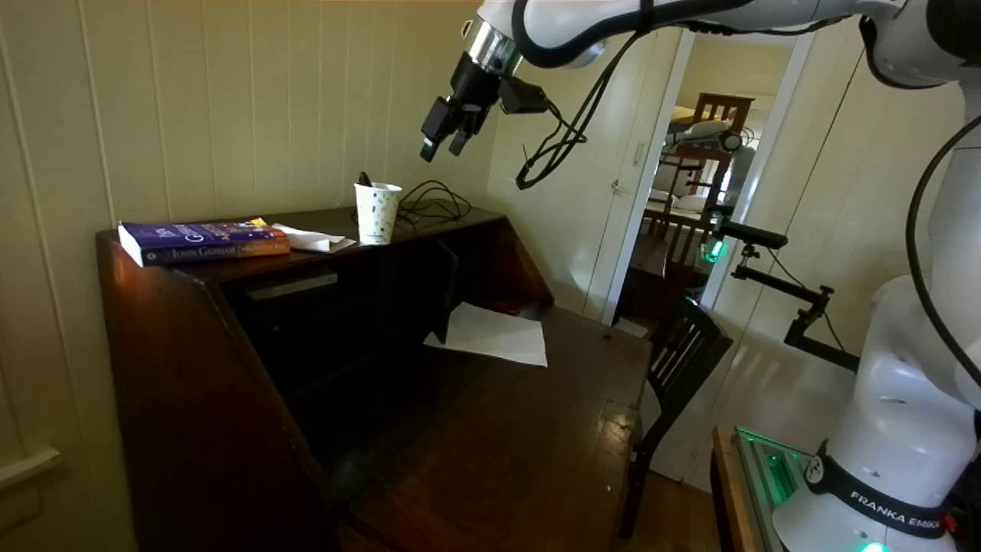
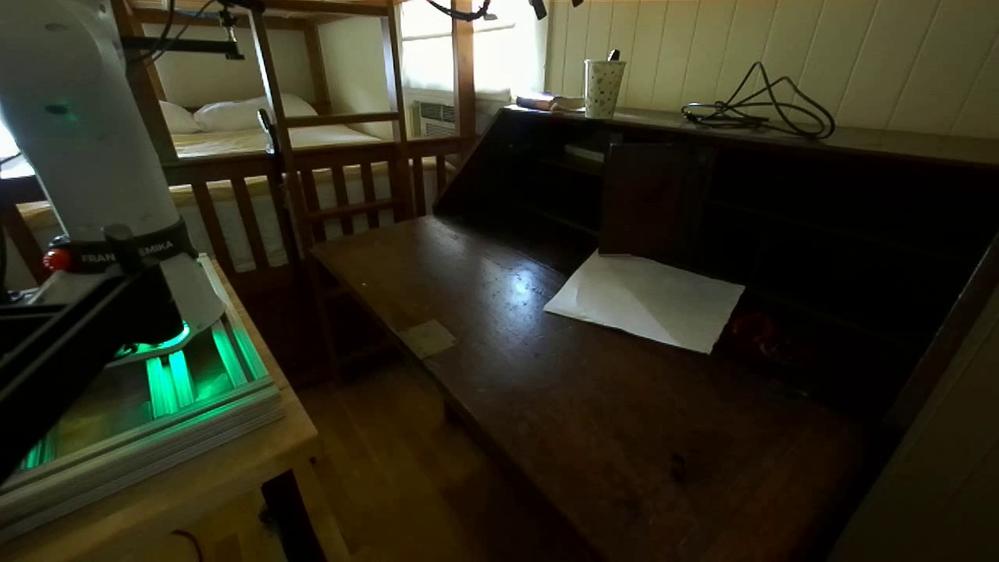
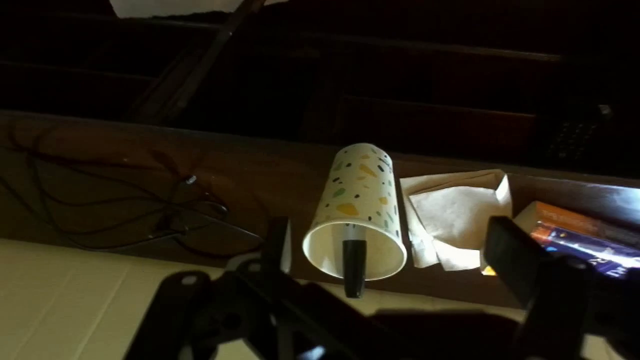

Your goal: Put the cup in the open cabinet, then close the cabinet door

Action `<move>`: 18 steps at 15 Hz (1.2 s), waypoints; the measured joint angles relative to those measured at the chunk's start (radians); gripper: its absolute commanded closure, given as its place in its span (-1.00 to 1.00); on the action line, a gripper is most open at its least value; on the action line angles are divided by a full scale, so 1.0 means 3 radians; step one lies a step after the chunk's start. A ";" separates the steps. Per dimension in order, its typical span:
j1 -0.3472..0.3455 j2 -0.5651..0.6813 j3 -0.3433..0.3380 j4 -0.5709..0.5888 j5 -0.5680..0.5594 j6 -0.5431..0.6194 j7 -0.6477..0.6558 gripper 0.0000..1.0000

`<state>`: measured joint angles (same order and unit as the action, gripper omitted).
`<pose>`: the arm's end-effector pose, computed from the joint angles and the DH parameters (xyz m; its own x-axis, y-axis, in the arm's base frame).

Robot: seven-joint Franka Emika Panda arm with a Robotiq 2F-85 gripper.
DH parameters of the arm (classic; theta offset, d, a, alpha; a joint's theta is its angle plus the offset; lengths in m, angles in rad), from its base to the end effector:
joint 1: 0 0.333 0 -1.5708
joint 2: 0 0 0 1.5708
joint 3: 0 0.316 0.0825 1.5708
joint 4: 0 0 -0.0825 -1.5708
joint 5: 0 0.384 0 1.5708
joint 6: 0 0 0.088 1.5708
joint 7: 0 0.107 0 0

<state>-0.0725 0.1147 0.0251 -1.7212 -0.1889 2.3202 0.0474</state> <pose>0.6372 -0.0344 0.5631 0.8860 0.0378 0.4622 -0.0396 -0.9869 0.1567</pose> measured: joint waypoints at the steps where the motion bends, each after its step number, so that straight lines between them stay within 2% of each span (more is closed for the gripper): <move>1: -0.0003 0.0017 -0.0001 0.0006 0.0113 0.0013 -0.0244 -1.00; 5: -0.0162 0.0123 0.0105 0.0085 0.0528 -0.0043 -0.1214 -1.00; 7: -0.0186 0.0223 0.0036 0.0235 0.0574 -0.0255 -0.1617 -1.00; 12: -0.0148 0.0259 -0.0007 0.0269 0.0573 -0.0275 -0.1634 -1.00; 16: -0.0149 0.0302 -0.0018 0.0284 0.0545 -0.0238 -0.2041 -1.00; 18: -0.0148 0.0375 -0.0043 0.0341 0.0404 -0.0232 -0.2191 -1.00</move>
<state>-0.1168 0.2273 0.0122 -1.6187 -0.0678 2.2505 -0.6099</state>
